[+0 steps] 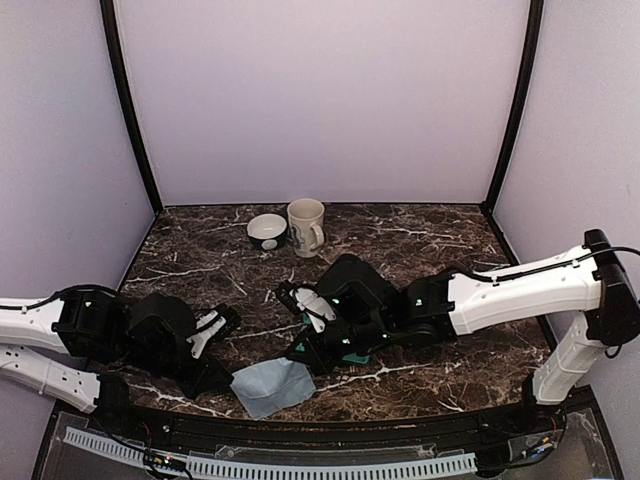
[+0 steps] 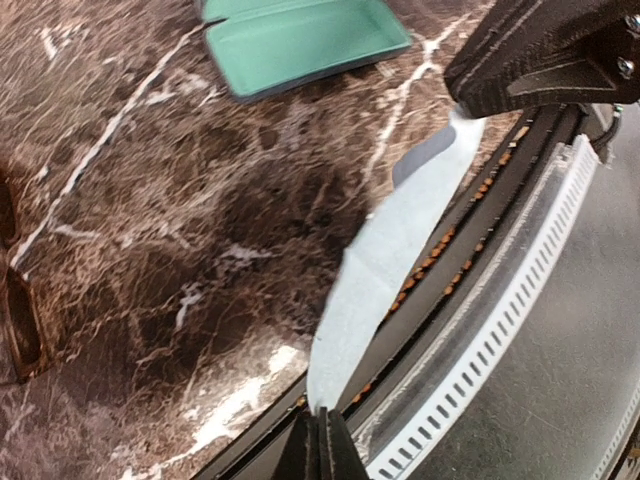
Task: Organize the sunglasses
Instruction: Fold the glasses cleaning cloth at the center of the board.
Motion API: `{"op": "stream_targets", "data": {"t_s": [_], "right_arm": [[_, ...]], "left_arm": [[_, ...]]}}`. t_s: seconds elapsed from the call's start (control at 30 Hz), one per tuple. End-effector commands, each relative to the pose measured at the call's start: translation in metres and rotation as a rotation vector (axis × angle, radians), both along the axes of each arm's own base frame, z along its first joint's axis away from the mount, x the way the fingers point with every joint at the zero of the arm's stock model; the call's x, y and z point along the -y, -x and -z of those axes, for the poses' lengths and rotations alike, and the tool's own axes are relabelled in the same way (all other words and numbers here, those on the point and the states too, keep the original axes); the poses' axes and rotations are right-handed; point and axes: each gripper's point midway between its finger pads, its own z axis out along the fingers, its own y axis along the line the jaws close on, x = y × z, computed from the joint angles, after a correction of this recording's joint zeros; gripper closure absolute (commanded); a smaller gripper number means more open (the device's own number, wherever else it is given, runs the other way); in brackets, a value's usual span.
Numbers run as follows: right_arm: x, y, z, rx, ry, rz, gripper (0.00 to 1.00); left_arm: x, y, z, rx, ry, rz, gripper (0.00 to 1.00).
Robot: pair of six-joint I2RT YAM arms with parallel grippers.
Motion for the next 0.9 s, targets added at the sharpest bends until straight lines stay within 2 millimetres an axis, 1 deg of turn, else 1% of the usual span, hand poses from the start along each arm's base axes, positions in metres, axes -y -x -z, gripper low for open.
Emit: {"op": "stream_targets", "data": {"t_s": [0.0,0.07,0.13,0.27,0.47,0.67,0.87], "right_arm": [[-0.009,-0.004,-0.001,-0.014,-0.021,0.032,1.00],[-0.009,-0.008,0.002,-0.009,-0.018,0.049,1.00],[-0.007,-0.013,0.014,-0.011,0.019,0.066,1.00],[-0.008,-0.022,0.027,-0.021,0.034,0.083,1.00],[-0.012,-0.038,0.039,-0.006,0.039,0.092,1.00],[-0.023,-0.055,0.047,0.006,0.037,0.066,1.00],[-0.036,-0.066,0.058,0.026,0.052,0.019,1.00]], "left_arm": [[-0.013,-0.008,0.013,0.012,-0.068,-0.080,1.00],[-0.012,-0.011,0.016,0.026,-0.076,-0.085,1.00],[-0.011,-0.015,0.022,0.040,-0.097,-0.091,1.00],[-0.013,-0.023,0.035,0.062,-0.146,-0.135,1.00],[-0.021,-0.046,0.041,0.118,-0.153,-0.221,1.00],[-0.026,-0.063,0.044,0.156,-0.152,-0.260,1.00],[-0.029,-0.065,0.054,0.151,-0.176,-0.255,1.00]]}}
